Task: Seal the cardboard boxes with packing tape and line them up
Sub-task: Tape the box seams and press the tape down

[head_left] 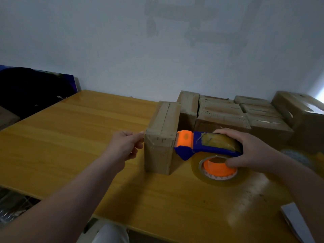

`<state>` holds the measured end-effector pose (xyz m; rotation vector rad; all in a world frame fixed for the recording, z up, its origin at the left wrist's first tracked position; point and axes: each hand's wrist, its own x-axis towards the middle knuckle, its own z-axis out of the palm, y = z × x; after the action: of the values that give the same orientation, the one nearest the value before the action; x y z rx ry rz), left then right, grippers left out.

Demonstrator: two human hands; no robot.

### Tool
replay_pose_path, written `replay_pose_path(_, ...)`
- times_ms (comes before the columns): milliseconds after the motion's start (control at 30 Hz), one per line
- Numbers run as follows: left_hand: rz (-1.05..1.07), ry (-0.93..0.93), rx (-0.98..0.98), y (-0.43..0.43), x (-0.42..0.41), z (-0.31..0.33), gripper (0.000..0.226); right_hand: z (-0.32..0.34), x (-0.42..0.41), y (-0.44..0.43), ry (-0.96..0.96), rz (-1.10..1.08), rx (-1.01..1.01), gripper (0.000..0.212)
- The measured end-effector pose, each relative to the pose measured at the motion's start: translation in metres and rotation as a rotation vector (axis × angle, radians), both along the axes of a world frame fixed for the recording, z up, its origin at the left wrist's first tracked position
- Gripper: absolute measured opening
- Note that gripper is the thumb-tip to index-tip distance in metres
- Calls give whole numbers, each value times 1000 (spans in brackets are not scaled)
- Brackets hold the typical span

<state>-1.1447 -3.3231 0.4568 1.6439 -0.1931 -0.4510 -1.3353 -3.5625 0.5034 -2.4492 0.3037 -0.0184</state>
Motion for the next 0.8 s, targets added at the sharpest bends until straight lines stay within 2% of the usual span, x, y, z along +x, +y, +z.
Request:
replay_pose_path(200,-49,-84,172,-3,-3,2,30,-13,1,7,-2,-35,49,74)
replay_pose_path(333,-90,-198,339,2,-5,1,21,-17,-1,11,-4,-49,54,74)
replay_pose_path(367,-48,-249,301,4,-6,1,19,-18,-1,12,-8,-48,56,74)
replay_pose_path(433,41,-290,87,6,-13,4,22,-20,0,14,-16,-48,57,74)
replay_pose_path(500,-1,-249,-104,6,-25,5,30,-23,1,15,-22,-60,65,76)
replay_pose_path(567,-84,-191,-136,5,-35,-1,38,-27,1,17,-34,-71,89,78)
replay_pose_path(700,-180,-154,-7,8,-41,-2,34,-33,-1,22,-69,-79,128,78)
replay_pose_path(733,-177,-212,68,10,-41,0,31,-34,-1,23,-79,-80,134,78)
replay_pose_path(800,-183,-547,333,13,-40,6,44,-36,1,26,-107,-78,139,78)
